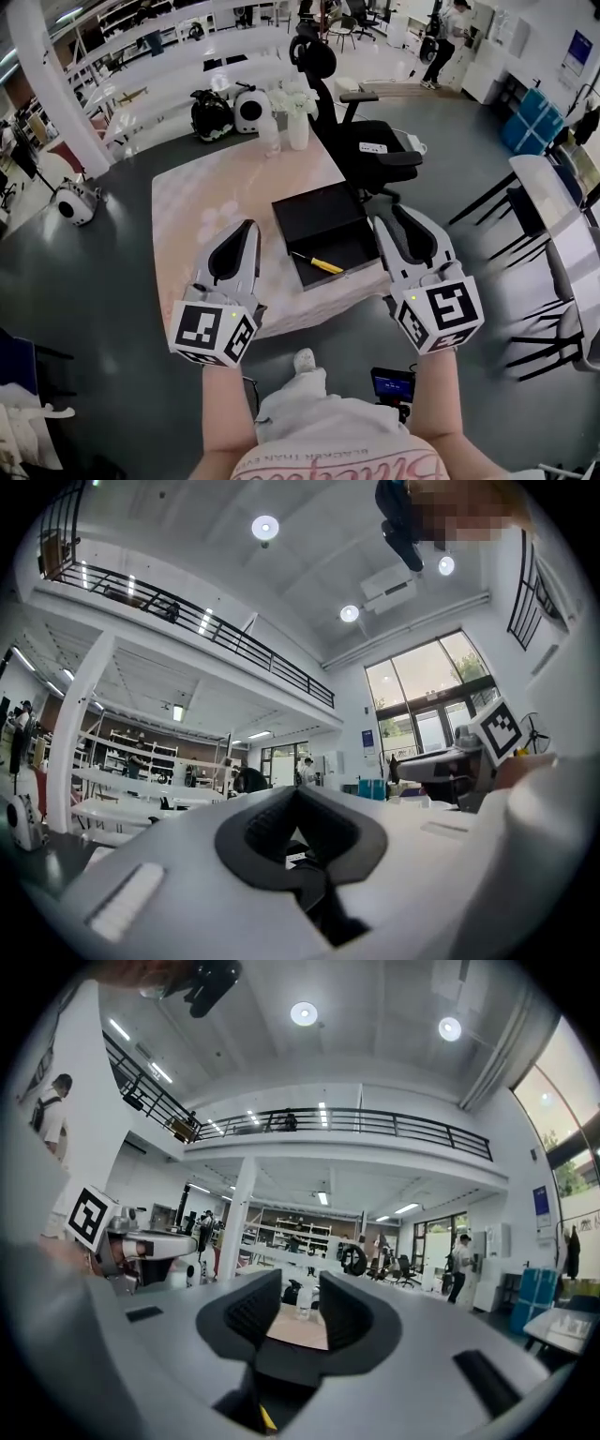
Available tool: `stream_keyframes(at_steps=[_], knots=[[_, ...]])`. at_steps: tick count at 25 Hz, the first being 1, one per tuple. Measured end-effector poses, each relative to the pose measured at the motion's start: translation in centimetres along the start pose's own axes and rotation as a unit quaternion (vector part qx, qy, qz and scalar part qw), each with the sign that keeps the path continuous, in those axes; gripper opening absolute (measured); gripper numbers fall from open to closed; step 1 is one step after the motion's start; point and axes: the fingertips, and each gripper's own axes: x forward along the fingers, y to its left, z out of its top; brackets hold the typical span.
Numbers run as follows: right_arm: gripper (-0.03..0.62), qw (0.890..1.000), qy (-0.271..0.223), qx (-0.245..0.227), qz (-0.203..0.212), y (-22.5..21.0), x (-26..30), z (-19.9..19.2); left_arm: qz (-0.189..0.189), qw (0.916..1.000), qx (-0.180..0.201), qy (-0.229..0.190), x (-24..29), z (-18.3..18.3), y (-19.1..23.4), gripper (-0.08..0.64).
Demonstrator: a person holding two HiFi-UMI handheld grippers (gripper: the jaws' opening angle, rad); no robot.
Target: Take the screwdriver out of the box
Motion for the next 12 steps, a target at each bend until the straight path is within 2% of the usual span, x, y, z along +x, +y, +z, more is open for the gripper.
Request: stream_keyframes(at_steps=[1,2,6,9,12], knots=[[0.134,1.000,0.006,0.004,0.009,-0.1,1.2,-0.2,0.000,1.0000,-0.001,0.001,0.8,-0.1,0.7,0.009],[0.158,1.000,0.010,0.010,0.018,-0.3,2.3,-0.4,0.001,1.0000,-0.005,0.001,1.6,-0.3,1.3,0.009],[0.323,0.999,0.014,0.037,0.031,-1.3,6.0,-1.1,0.004,0.9999,-0.006,0.007,4.3,-0.9,3.4,0.009],[0.376,0.998,0.031,0.048,0.031,-1.9,8.0,-2.2,0.004,0.9999,-0.008,0.010,5.8,-1.5,4.7,0.009],[0.393,0.997,0.051,0.043,0.035,-1.9,9.6,-3.4,0.002,0.9998,-0.009,0.018,6.8,-2.4,5.6,0.009]])
